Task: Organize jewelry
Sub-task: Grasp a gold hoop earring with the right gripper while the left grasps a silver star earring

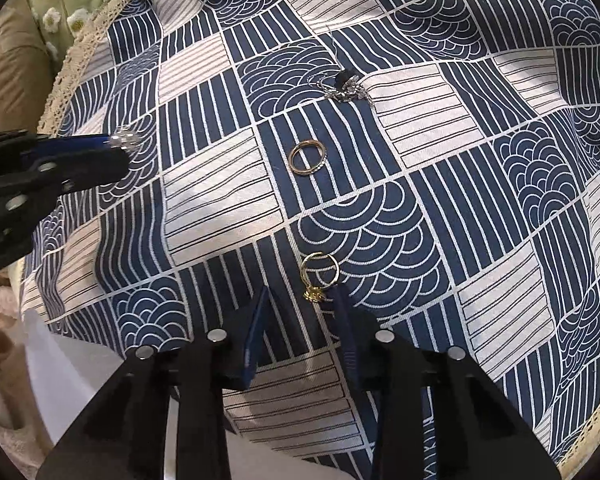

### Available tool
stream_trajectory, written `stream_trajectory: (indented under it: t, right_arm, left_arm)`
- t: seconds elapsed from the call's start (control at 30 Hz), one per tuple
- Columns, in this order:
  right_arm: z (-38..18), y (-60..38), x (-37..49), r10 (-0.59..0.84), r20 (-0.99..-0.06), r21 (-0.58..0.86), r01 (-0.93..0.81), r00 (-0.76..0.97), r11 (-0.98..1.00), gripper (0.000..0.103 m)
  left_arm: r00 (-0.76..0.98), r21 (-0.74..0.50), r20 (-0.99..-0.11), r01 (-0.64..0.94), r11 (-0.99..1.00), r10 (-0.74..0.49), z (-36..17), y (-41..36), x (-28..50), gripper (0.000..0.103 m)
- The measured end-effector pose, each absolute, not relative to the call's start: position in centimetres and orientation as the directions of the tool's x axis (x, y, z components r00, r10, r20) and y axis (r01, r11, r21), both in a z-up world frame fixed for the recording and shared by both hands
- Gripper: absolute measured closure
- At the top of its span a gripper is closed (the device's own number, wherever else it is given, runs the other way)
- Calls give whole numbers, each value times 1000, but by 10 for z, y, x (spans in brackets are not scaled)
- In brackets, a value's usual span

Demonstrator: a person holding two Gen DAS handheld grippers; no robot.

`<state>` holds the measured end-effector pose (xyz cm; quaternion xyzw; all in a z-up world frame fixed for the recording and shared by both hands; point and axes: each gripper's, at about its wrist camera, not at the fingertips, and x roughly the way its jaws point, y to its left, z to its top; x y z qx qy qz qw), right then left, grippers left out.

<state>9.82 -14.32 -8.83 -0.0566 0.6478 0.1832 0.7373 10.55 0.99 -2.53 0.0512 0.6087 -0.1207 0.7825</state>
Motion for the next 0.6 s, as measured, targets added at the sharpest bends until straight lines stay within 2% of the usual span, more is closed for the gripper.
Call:
stream_trajectory:
  t: [0.07,0.13,0.3,0.6]
  right_arm:
    - [-89,-145,101,178,-978,132,-335,109,933,90]
    - [-89,-150,104,200,-973,155,-323,113,934,92]
    - [-76,-158,105,237,-961,182,-317,145,931,93]
    - [1,-186,40,379,-892,250,-432,245,867,93]
  left_arm:
    - [231,-70,-964,260,963,-133,-25,6,106,85]
    - [232,-74,-963,270,960,-139,-22,3,102,85]
    - [241,-84,-958,283,955,-156,-14,0,92,85]
    - [296,-142,-919,369,918,-261,27,4,21,85]
